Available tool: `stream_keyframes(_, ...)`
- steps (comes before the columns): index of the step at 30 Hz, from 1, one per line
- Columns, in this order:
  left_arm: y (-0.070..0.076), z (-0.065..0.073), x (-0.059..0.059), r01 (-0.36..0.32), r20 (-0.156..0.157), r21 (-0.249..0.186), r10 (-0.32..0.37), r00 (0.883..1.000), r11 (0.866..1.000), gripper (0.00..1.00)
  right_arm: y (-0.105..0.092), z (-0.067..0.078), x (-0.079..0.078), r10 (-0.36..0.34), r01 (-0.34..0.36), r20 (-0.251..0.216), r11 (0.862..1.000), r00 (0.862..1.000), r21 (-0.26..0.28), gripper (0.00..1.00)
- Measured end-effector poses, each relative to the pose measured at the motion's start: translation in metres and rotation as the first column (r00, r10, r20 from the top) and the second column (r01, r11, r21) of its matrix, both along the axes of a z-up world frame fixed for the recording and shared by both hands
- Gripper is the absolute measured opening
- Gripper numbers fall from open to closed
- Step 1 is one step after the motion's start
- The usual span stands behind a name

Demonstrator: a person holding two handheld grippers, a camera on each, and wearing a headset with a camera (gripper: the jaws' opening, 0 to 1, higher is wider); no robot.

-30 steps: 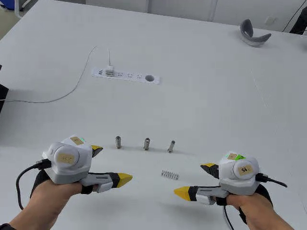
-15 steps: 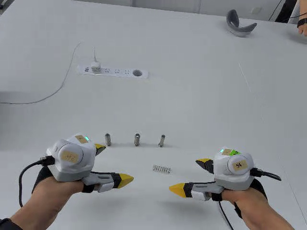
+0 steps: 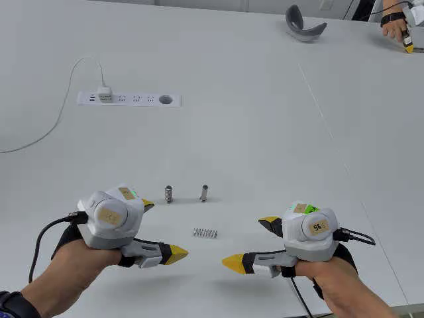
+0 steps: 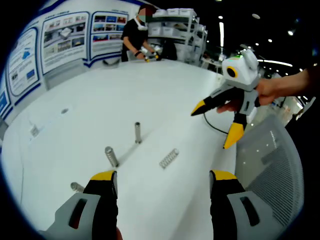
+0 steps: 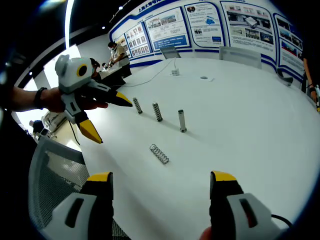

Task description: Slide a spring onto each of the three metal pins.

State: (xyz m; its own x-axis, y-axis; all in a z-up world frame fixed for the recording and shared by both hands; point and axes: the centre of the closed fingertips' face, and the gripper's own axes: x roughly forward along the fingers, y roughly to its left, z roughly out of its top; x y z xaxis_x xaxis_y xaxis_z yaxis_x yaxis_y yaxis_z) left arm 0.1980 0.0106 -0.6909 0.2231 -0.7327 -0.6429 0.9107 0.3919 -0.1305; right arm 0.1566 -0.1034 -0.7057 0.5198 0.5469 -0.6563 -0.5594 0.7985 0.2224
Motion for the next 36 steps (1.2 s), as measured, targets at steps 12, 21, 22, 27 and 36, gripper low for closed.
stream_keyframes(12, -0.023, -0.011, -0.006, 0.116, -0.001, 0.055, -0.116, 0.993, 0.992, 0.75, 0.0, 0.0, -0.004, -0.014, 0.014, -0.002, 1.0, 1.0, 0.019, 0.81)
stream_keyframes(21, -0.04, -0.021, -0.01, 0.164, -0.02, 0.066, -0.163, 0.986, 0.984, 0.74, 0.0, 0.0, -0.007, -0.024, 0.024, -0.007, 0.999, 1.0, 0.034, 0.81)
stream_keyframes(22, -0.042, -0.024, -0.01, 0.17, -0.024, 0.068, -0.169, 0.985, 0.983, 0.73, 0.0, -0.001, -0.008, -0.024, 0.024, -0.008, 0.999, 1.0, 0.034, 0.81)
stream_keyframes(27, -0.05, -0.031, -0.01, 0.175, -0.043, 0.07, -0.172, 0.984, 0.982, 0.72, 0.001, -0.003, -0.01, -0.027, 0.028, -0.015, 0.999, 1.0, 0.041, 0.81)
stream_keyframes(36, -0.058, -0.051, -0.012, 0.179, -0.088, 0.096, -0.171, 0.981, 0.979, 0.66, 0.003, -0.003, -0.012, -0.028, 0.029, -0.023, 0.998, 0.999, 0.047, 0.8)
